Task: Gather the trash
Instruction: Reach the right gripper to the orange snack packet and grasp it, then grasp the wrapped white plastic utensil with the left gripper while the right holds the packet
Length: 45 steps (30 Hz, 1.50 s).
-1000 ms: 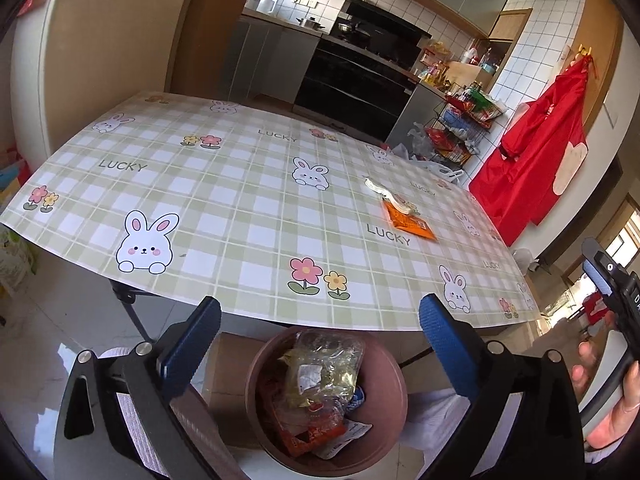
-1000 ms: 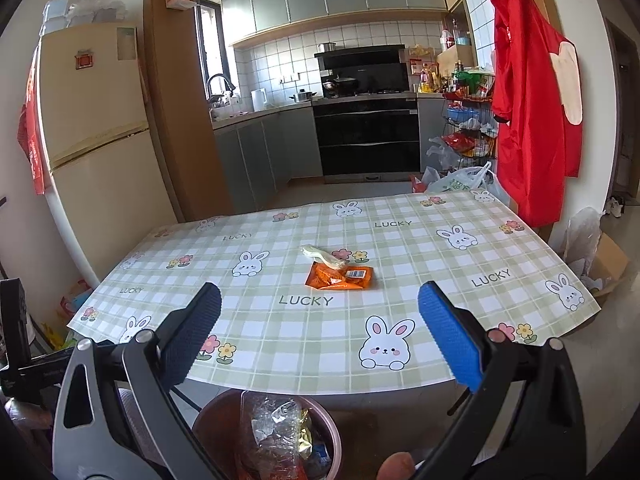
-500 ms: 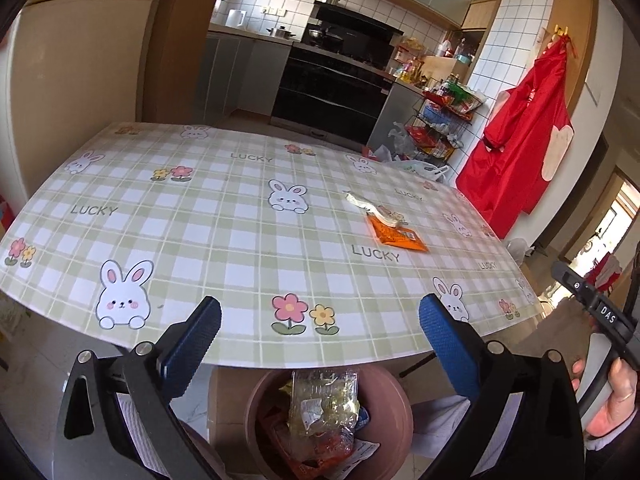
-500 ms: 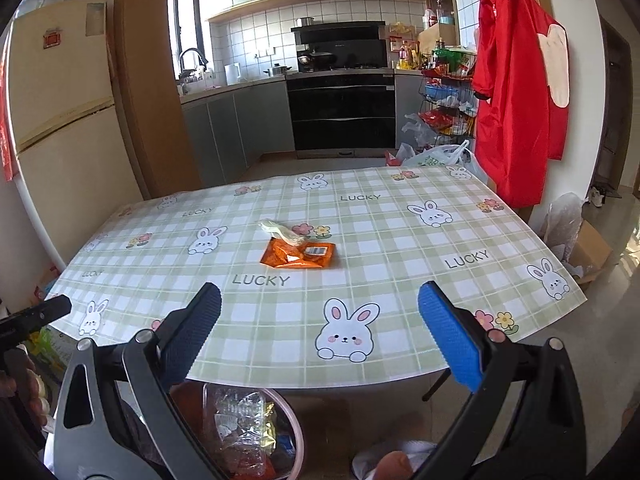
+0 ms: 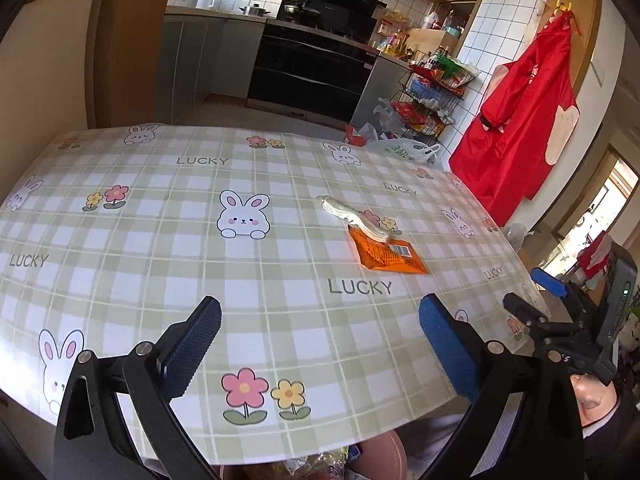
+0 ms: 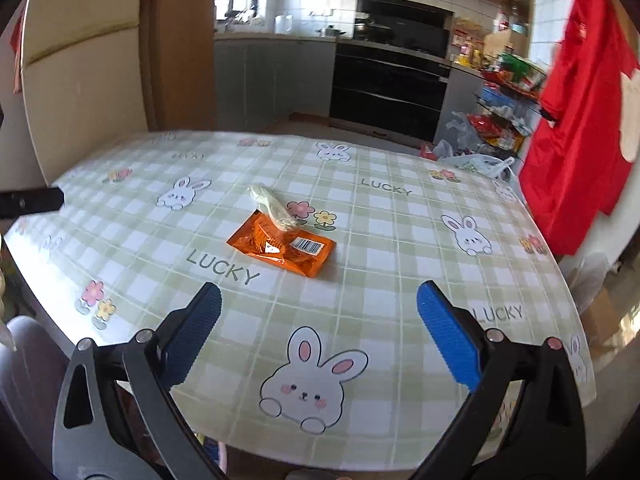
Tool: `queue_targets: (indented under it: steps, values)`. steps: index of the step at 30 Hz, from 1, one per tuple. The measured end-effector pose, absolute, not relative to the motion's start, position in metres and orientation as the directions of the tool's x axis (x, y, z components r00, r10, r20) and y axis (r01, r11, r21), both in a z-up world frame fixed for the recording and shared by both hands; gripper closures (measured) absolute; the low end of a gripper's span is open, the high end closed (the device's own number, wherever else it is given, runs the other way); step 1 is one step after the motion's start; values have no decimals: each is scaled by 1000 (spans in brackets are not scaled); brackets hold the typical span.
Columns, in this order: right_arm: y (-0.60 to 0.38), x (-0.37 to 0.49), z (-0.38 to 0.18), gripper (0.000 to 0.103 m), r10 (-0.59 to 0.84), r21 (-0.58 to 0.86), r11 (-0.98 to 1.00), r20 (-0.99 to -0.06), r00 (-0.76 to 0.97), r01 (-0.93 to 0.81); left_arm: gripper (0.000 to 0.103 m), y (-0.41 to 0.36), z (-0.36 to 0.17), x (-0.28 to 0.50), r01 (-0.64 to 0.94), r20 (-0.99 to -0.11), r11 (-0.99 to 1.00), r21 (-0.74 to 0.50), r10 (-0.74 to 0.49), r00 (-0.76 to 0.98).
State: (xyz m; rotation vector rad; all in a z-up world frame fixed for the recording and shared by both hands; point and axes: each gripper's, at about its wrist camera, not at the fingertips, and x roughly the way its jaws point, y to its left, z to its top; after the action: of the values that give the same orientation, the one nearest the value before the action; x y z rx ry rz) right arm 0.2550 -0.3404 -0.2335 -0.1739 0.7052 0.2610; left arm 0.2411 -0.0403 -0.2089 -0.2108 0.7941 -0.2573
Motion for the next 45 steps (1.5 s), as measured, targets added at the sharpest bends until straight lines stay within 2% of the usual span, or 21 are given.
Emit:
queue_targets:
  steps: [1, 6, 10, 14, 17, 19, 22, 24, 25, 26, 27, 35, 40, 45]
  values:
    - [-335, 267, -240, 9, 190, -81, 942, -672, 716, -326, 6, -40, -210, 248, 145, -676, 948, -282, -303, 671]
    - [-308, 325, -276, 26, 232, -97, 886, -753, 616, -453, 6, -39, -220, 280, 136, -694, 948, -286, -303, 653]
    - [-286, 350, -294, 29, 285, -72, 841, -783, 553, -536, 6, -38, -224, 298, 144, -695, 938, -315, -331, 639]
    - [-267, 365, -314, 34, 248, -127, 787, -831, 498, -604, 6, -37, -228, 312, 158, -689, 932, -326, -348, 636]
    - [-268, 377, -320, 35, 261, -95, 789, -843, 471, -607, 6, -34, -234, 320, 138, -686, 923, -359, -361, 631]
    - [-271, 385, -321, 44, 282, -53, 799, -847, 450, -599, 6, -35, -237, 322, 135, -682, 915, -381, -377, 627]
    - [-280, 395, -324, 47, 337, 48, 812, -853, 400, -582, 6, -41, -241, 325, 150, -685, 911, -384, -390, 615]
    - [-283, 393, -322, 58, 354, 69, 809, -850, 391, -584, 6, -43, -243, 326, 156, -686, 909, -385, -395, 610]
    - [-284, 390, -321, 60, 362, 78, 808, -848, 387, -584, 6, -43, -243, 326, 158, -686, 909, -386, -398, 610]
    - [-285, 388, -319, 70, 369, 90, 807, -847, 381, -583, 6, -44, -243, 328, 159, -686, 909, -386, -398, 609]
    - [-285, 386, -318, 73, 375, 99, 806, -848, 374, -583, 6, -45, -243, 328, 161, -685, 909, -386, -399, 609]
    - [-297, 358, -310, 80, 444, 174, 800, -816, 371, -575, 7, -50, -241, 332, 166, -692, 907, -388, -405, 598]
    - [-319, 338, -292, 81, 501, 258, 826, -742, 445, -500, 10, -56, -241, 333, 174, -696, 900, -401, -422, 581]
    - [-350, 323, -279, 81, 456, 276, 883, -693, 559, -379, 14, -74, -248, 343, 168, -711, 895, -414, -433, 555]
